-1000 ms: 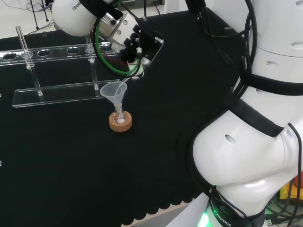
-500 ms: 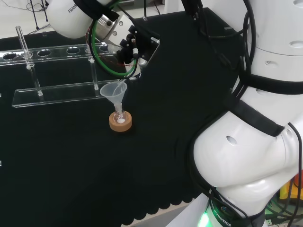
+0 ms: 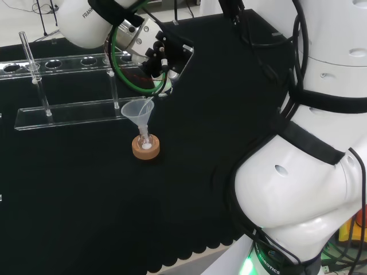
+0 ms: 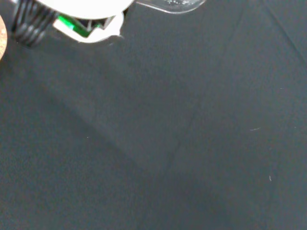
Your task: Pour all the NaCl from the weighing funnel into the round-bottom flask.
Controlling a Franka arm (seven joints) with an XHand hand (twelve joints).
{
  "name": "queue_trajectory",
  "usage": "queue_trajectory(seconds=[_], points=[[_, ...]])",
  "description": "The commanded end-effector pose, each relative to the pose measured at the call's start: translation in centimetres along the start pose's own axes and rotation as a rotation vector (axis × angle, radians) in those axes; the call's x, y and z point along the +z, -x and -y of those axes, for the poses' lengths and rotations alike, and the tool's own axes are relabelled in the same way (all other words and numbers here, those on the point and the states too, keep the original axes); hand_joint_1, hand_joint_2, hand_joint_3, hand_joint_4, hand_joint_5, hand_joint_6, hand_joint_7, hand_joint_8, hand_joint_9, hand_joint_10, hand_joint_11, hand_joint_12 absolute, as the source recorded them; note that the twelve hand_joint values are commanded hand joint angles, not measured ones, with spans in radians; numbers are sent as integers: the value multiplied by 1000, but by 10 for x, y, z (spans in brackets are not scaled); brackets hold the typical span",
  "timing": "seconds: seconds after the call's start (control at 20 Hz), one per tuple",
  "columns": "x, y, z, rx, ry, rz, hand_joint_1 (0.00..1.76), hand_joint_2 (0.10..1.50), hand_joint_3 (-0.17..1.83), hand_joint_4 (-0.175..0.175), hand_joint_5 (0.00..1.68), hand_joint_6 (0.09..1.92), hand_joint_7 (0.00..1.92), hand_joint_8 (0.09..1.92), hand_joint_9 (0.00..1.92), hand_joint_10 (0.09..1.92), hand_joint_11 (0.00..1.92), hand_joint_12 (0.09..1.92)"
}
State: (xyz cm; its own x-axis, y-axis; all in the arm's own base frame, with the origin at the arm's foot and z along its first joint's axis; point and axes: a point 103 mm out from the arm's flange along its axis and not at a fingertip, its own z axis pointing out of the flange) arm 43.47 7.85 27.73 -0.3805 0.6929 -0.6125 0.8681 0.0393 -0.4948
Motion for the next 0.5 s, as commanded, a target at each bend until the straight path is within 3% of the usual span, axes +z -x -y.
queue_trajectory(seconds=[0.05,0.5], points=[[1,1,1,2,1,2,1128,571,845,175,1242,823,1107,471,1349,87,1108,880],[1,1,2,6,8,17,1128,571,845,175,1242,823,1106,470,1350,87,1108,879]])
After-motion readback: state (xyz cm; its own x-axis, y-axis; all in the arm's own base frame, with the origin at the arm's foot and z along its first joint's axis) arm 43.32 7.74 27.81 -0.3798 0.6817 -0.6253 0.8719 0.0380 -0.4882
